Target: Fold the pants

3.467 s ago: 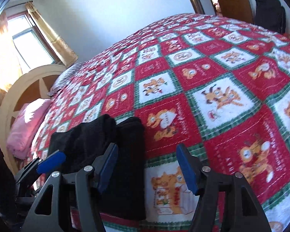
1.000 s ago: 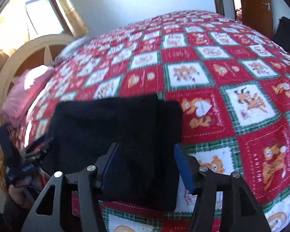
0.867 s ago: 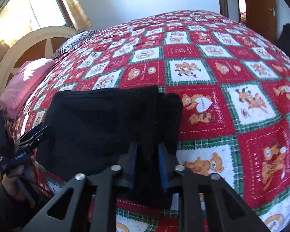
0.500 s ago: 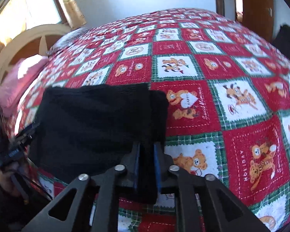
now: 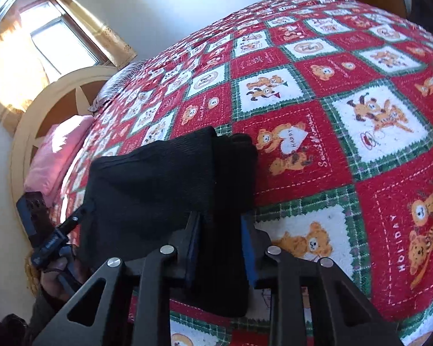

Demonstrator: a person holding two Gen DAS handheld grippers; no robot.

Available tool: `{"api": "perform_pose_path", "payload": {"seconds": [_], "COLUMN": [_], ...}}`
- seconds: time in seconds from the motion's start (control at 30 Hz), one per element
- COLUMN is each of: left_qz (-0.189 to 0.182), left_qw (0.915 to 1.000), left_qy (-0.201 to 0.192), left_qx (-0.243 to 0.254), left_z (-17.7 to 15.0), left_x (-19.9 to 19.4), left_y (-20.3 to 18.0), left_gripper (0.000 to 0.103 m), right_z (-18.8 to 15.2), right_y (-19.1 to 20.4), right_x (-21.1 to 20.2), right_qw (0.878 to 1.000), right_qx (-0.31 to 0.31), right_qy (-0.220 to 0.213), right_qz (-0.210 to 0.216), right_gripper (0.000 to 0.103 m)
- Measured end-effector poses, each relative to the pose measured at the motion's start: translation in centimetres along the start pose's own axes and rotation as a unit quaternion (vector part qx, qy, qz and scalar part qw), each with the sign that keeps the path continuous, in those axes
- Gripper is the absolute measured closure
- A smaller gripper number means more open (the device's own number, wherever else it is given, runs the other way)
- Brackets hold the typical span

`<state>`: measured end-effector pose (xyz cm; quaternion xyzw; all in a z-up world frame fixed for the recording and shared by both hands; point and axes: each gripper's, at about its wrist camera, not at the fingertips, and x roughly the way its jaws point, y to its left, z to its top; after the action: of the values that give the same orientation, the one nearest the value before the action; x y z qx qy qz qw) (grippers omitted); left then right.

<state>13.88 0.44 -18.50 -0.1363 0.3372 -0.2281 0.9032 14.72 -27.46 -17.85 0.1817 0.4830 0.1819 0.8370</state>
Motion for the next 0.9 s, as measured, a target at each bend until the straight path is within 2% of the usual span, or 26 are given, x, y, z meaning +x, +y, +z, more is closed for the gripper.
{"api": "perform_pose_path", "payload": {"seconds": [0.1,0.13,0.17,0.2,0.27,0.5,0.67,0.9], "left_qz": [0.001,-0.002,-0.01,-0.007,0.004,0.009,0.042,0.114], "left_qw": [0.9999,0.9999,0.9999,0.9999,0.9996,0.9993,0.9972,0.9884], "left_qy": [0.004,0.006,0.008,0.006,0.003,-0.026,-0.061,-0.1], "left_qx": [0.012,0.011,0.01,0.012,0.026,0.027,0.011,-0.008], "left_z": [0.1,0.1,0.1,0.3,0.6,1.9,2.8,3.5], "left_x": [0.1,-0.1,-0.3,-0.4,-1.2,-4.8,-8.3,-12.9], "left_y": [-0.6,-0.6,-0.6,-0.7,-0.9,0.3,2.8,7.0], "left_gripper": [0.053,0.068,0.076,0.078,0.088,0.091,0.091,0.091], "right_z": [-0.1,-0.1,-0.1,0.0,0.4,3.0,5.0,6.8], "right_y": [0.4,0.8,1.3,1.9,3.1,7.2,11.8,18.7], "right_x": [-0.3,-0.4,-0.6,-0.9,-1.5,-2.0,0.7,5.8], "right_qw": [1.0,1.0,1.0,0.999,0.999,0.996,0.992,0.982], "right_qx": [-0.003,-0.011,-0.02,-0.029,-0.043,-0.084,-0.121,-0.173], "right_qy": [-0.004,-0.007,-0.011,-0.016,-0.024,-0.034,-0.025,-0.013], "right_qz": [0.003,-0.001,-0.005,-0.009,-0.008,0.014,0.035,0.071], "right_gripper": [0.08,0.08,0.08,0.081,0.081,0.082,0.082,0.082]}}
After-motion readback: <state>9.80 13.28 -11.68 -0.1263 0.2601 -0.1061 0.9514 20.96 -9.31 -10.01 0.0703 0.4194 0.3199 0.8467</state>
